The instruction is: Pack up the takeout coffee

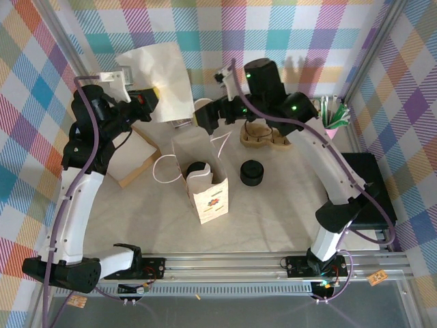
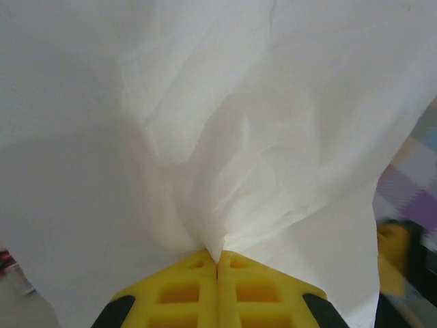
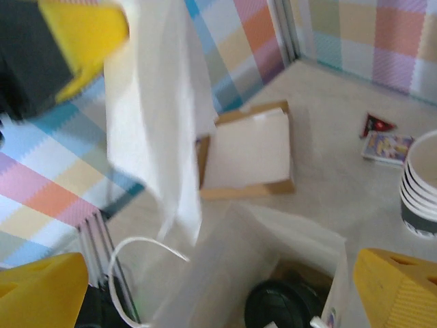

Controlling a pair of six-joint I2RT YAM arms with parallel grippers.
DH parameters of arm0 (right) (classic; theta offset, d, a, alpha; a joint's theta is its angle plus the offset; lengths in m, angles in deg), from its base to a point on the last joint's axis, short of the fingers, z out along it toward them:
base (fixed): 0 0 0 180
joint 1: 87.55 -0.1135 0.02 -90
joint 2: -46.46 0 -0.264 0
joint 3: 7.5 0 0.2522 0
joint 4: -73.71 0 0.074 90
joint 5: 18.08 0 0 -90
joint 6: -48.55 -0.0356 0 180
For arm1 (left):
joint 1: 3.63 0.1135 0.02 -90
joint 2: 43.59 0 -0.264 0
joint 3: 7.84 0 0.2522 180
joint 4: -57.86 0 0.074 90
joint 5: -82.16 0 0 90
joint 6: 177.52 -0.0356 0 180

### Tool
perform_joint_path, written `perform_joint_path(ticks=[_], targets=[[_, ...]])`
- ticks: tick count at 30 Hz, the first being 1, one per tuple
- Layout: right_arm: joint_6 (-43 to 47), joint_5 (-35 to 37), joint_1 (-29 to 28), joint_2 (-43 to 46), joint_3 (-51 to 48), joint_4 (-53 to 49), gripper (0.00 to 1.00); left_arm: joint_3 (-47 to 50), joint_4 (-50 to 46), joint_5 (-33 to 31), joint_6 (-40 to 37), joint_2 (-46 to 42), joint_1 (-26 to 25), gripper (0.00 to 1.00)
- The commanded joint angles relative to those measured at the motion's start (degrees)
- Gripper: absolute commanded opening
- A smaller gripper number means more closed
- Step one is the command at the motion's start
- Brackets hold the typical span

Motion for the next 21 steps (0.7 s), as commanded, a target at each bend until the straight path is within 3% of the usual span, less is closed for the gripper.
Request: perform_joint_path(ticks=[1, 6, 11, 17, 21], targets=[[-4.8, -11.6, 2.0, 0.8, -0.9, 8.6, 0.99, -1.6, 6.0, 12.6, 0.1, 0.1, -1.1, 0.00], [-8.7, -21.8, 4.2, 0.5, -1.8, 13.4, 0.99, -1.0, 11.7, 24.1, 4.9, -0.2, -1.4, 0.00], [-12.6, -27.3, 5.5, 0.7, -3.4, 17.8, 0.99, 1.9, 25.0, 34.2, 16.3, -0.2, -1.5, 0.00], [-23.4, -35.3, 7.5, 1.9, -9.1, 32.1, 0.99, 6.4, 48.7, 38.3, 34.8, 0.3, -1.6, 0.00], [-31.7, -40.6, 7.9, 1.6, -12.0, 43.9, 0.99, 5.5, 56.7, 38.9, 42.1, 1.7, -2.1, 0.00]])
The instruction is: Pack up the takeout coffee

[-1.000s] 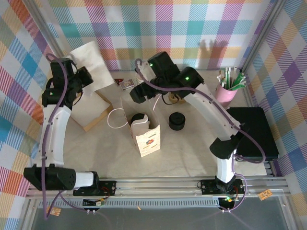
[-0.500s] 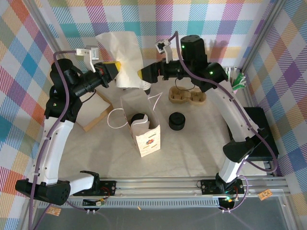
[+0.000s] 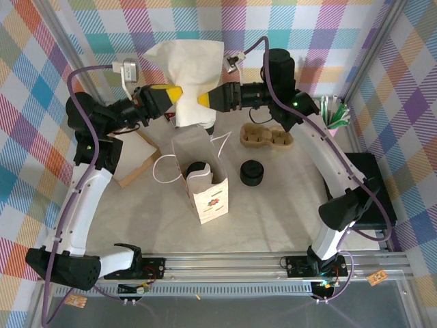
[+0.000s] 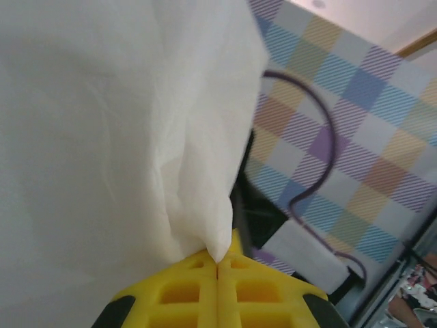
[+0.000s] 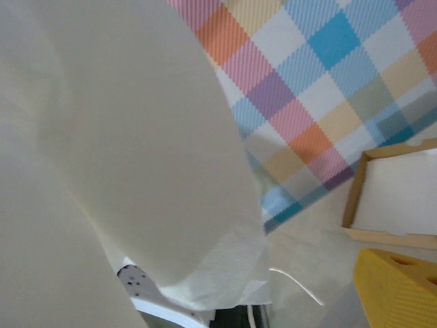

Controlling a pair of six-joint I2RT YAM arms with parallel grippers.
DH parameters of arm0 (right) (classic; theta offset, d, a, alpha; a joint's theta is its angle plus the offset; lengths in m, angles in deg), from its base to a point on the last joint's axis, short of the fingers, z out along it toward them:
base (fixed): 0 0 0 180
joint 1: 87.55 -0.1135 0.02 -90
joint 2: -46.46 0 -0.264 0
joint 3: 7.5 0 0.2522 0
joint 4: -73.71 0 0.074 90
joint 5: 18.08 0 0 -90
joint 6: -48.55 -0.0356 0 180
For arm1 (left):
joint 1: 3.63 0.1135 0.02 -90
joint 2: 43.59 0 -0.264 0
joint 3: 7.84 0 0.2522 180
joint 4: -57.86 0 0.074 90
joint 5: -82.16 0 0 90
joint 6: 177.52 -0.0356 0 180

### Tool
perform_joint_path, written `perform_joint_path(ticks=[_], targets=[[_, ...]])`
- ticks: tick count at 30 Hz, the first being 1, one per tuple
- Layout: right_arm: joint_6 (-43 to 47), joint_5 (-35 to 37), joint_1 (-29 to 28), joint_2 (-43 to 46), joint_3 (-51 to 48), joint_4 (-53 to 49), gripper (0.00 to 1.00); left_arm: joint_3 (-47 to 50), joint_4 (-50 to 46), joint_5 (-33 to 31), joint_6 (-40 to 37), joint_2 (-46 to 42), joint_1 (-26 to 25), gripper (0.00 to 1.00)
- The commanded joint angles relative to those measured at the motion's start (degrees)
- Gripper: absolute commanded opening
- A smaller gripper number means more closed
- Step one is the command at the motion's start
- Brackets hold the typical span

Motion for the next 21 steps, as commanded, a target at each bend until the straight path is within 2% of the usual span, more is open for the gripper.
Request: perform_joint_path(ticks=[1, 10, 16, 18, 21], targets=[[-10.4, -8.6, 0.4, 1.1, -1.5, 16.4, 0.99, -1.1, 14.0, 3.4, 9.8, 0.3, -1.2, 0.00], [-27.8, -13.8, 0.3, -1.6, -2.1, 38.1, 0.99, -1.2, 13.0, 4.1, 9.6, 0.7, -5.2, 0.00], [-31.4, -15.4, -0.6, -1.7, -1.9, 41.8, 1.00, -0.3, 13.8, 3.6, 9.5, 0.7, -6.6, 0.00], [-31.4, -16.3, -0.6, -1.2, -2.2, 41.8, 0.93, 0.0, 14.2, 3.4, 9.5, 0.6, -6.6, 0.00], [-31.3, -17.1, -0.6, -0.5, -2.4, 41.7, 0.74, 0.5, 14.0, 3.3, 9.4, 0.5, -6.5, 0.00]])
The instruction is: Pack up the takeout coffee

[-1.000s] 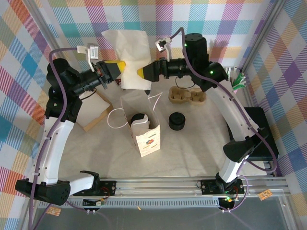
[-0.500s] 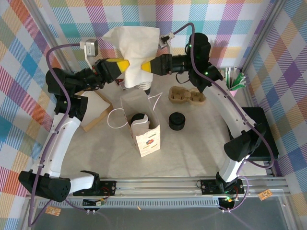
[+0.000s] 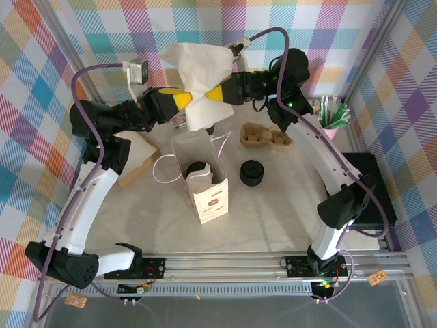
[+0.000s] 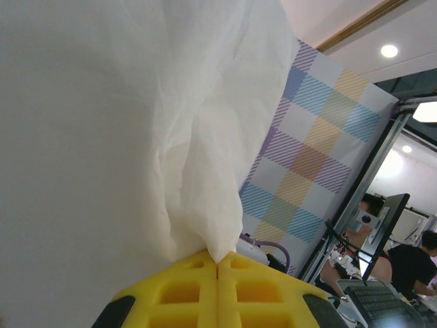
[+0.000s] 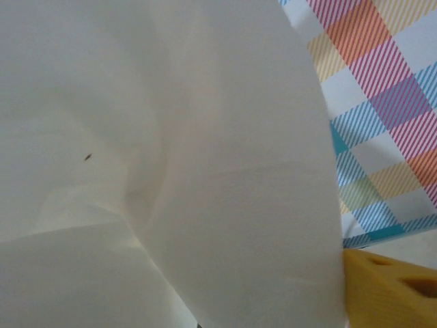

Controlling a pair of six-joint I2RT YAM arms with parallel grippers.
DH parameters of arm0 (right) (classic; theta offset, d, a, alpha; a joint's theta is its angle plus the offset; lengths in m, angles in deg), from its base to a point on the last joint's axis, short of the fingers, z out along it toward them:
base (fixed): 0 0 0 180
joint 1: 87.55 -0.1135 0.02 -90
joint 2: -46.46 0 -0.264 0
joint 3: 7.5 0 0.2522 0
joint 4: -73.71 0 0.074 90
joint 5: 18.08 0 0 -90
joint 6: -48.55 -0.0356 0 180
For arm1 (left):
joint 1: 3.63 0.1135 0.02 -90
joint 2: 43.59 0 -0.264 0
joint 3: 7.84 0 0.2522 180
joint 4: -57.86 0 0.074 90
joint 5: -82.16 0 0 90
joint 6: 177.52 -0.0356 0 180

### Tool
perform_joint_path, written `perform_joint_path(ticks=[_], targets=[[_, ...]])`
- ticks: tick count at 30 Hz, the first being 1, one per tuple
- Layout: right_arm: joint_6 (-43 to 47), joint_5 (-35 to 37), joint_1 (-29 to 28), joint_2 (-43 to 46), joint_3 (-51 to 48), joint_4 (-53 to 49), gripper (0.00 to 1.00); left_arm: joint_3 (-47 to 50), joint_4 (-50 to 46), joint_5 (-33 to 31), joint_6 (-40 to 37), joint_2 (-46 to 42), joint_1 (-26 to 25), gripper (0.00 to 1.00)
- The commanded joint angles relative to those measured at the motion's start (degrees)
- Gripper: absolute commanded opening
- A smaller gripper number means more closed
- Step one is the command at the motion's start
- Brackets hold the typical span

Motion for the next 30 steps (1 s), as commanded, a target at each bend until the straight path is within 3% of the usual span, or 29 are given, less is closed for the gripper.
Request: perform_joint_path(ticks=[1, 6, 12, 16, 19, 21, 23, 28, 30], targets=[[-1.3, -2.6, -0.5, 0.9, -0.4, 3.4, 0.67, 0.7, 3.2, 0.7, 0.3, -0.4, -0.6, 0.00], [-1.6, -4.0, -0.5, 2.0, -0.8, 3.2, 0.49, 1.8, 1.8, 0.4, -0.8, -1.0, -0.5, 0.00], [-0.3, -2.9, -0.5, 4.2, -3.3, 2.6, 0.07, 1.6, -7.8, -0.6, -7.4, -2.4, -0.4, 0.00], [6.1, -1.6, -0.5, 6.3, -4.4, -4.9, 0.02, 0.5, -19.5, -3.0, -16.2, -4.5, 0.1, 0.00], [18.4, 2.4, -0.4, 8.5, -3.6, -19.8, 0.00, 0.7, -25.7, -6.8, -21.6, -6.6, 1.0, 0.37], [29.7, 8.9, -0.6, 10.3, -2.7, -33.4, 0.00, 1.0, -30.2, -11.2, -25.8, -8.7, 1.8, 0.66], [40.1, 18.8, -1.6, 12.2, -2.6, -44.8, 0.00, 1.9, -35.3, -18.2, -31.7, -11.5, 2.5, 0.84], [60.6, 38.9, -10.0, 12.7, -2.3, -61.6, 0.00, 6.9, -40.5, -43.4, -43.4, -19.8, 2.7, 0.94], [67.1, 42.4, -13.6, 11.0, -1.0, -67.3, 0.00, 7.9, -41.7, -52.8, -45.3, -21.9, 2.7, 0.95]])
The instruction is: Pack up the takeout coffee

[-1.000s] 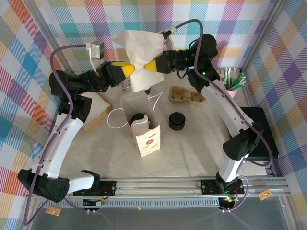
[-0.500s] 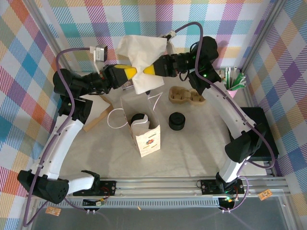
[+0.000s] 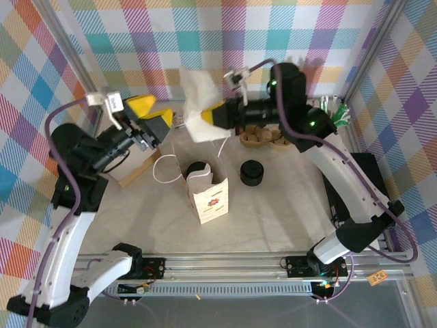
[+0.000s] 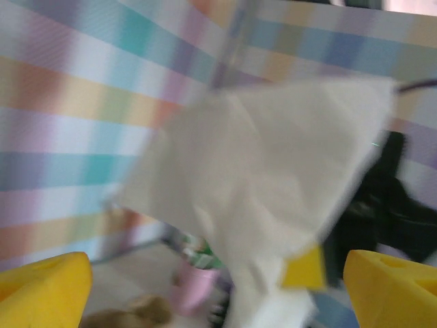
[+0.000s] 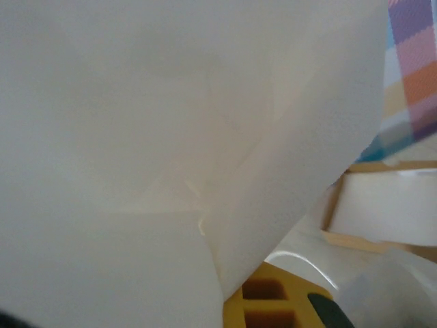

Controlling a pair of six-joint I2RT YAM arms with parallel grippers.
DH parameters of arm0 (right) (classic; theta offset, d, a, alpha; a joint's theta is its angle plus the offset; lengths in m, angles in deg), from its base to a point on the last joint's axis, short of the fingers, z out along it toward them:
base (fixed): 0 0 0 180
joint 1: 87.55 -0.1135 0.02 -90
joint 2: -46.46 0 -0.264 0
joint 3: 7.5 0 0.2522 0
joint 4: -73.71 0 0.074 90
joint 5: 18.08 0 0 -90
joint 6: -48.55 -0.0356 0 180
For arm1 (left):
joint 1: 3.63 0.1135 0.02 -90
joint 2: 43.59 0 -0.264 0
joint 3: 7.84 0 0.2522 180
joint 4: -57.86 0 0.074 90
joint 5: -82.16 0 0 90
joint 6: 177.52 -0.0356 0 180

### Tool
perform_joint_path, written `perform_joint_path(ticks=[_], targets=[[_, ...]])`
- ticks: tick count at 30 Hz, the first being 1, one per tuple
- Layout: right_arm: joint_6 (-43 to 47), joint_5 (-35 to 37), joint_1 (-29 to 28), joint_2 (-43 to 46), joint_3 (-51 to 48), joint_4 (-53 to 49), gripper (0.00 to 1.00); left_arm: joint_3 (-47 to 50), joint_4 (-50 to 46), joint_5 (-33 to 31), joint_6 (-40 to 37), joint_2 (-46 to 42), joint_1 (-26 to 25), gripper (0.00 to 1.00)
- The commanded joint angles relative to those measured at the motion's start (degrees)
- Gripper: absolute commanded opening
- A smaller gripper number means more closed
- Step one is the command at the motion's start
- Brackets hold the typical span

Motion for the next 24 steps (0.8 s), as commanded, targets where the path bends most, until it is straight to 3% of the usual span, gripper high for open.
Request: perform_joint_path(ticks=[1, 4, 8, 12, 19, 24], targets=[[20.1, 11.8, -5.4, -2.4, 1.6, -16.8, 0.00, 1.4, -4.4, -20.4, -9.6, -2.9, 0.7, 0.94], [23.9, 10.2, -6.6, -2.4, -2.5, -15.9, 0.00, -2.3, -9.4, -17.0, -13.2, -1.2, 0.7, 0.95], [26.7, 9.3, -6.7, -0.4, -8.7, -10.4, 0.00, -10.9, -21.7, -3.5, -14.8, 5.0, 0.7, 0.95], [30.3, 8.8, -6.7, 1.2, -11.5, -7.5, 0.00, -11.3, -25.9, 8.8, -16.3, 6.6, 1.0, 0.98], [37.8, 10.2, -6.7, 1.8, -11.7, -9.4, 0.00, -13.1, -33.1, 20.1, -16.2, 9.3, 3.7, 1.00], [41.6, 11.6, -6.7, 1.8, -13.3, -7.1, 0.01, -14.0, -38.6, 22.9, -15.7, 11.8, 4.3, 1.00]])
